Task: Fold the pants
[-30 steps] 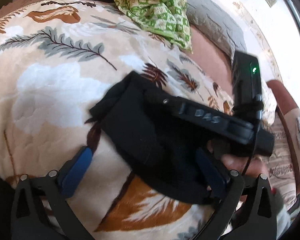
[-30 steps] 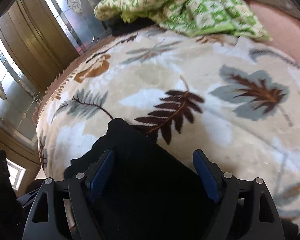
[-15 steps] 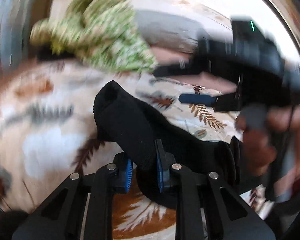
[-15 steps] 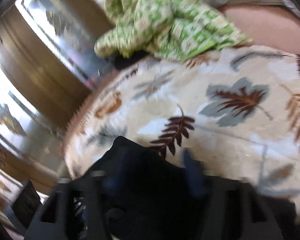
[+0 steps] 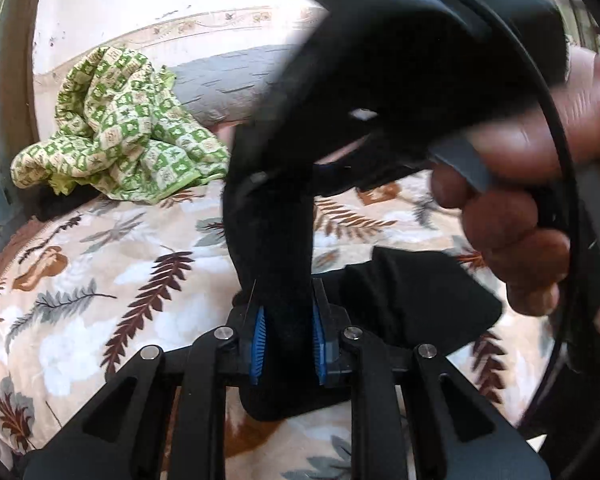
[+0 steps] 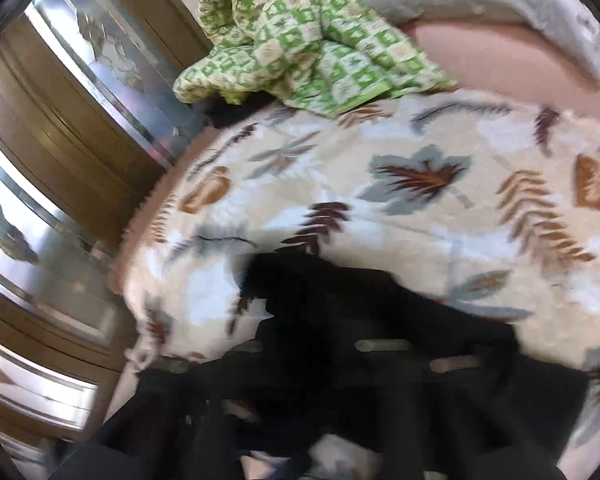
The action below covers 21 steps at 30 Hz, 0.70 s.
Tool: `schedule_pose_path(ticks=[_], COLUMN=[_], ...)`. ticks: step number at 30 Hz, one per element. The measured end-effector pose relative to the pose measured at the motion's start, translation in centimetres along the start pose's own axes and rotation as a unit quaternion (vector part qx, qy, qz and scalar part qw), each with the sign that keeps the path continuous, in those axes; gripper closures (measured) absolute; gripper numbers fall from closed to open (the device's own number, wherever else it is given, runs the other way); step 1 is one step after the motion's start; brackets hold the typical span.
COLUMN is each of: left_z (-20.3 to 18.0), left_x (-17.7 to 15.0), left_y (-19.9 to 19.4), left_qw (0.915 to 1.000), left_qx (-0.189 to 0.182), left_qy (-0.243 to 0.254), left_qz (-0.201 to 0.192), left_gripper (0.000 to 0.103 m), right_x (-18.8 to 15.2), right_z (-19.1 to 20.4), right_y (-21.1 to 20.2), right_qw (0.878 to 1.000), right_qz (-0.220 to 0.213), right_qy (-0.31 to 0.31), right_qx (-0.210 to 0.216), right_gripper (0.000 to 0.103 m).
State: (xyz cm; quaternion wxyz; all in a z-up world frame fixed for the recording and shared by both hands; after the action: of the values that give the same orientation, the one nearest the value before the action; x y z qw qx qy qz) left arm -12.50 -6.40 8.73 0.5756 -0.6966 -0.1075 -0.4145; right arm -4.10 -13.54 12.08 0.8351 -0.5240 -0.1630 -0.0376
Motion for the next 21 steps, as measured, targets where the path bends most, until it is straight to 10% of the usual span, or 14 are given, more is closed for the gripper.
schedule_pose_path(ticks=[2,5,16,21], left_z=[-0.5,-0.1,0.2,-1.8], left_x=[0.2,0.7,0.9,1.1], left_y=[-1.9,-4.4,1.7,3.6], left_qw=[0.9992,0.9969,0.9982,0.9970], left_qx=[-0.037,-0.066,-0.042,-0.036], left_qy=[0.001,0.001,-0.008,0.015], left_qz=[-0.012,-0.042,0.043,0.066], left_gripper=[0.078,0.040,0.038,0.038], right_x=[-1.0,-2.6,-10.8,-11.2], right_z=[-0.9,-3.8,-18.8,-22.0], right_y=[-2.0,-5.5,-5.1,-2.8], right_qw=[1.000,0.997,0.982,0.978], right_qz=[-0.030,-0.068,-0.071,-0.052], right_qy=[-0.004,0.021,0.173,0.198], right_qx=[0.003,-0.003,0.000,-0.035], right_gripper=[0.090,0.091,0.090,0.068])
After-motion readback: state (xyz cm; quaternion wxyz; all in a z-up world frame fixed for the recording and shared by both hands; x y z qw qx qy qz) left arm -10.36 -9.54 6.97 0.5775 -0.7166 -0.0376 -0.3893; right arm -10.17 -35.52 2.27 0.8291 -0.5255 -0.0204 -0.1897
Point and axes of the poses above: each gripper's, at about its wrist camera, not at the fingertips, and y roughly the way its jaws point, z to its left, x to its top, the point moved 5 cm from there along y, roughly the way its jaws point, and after that the axes turned 15 degrees about z, right-handed, at the moved point
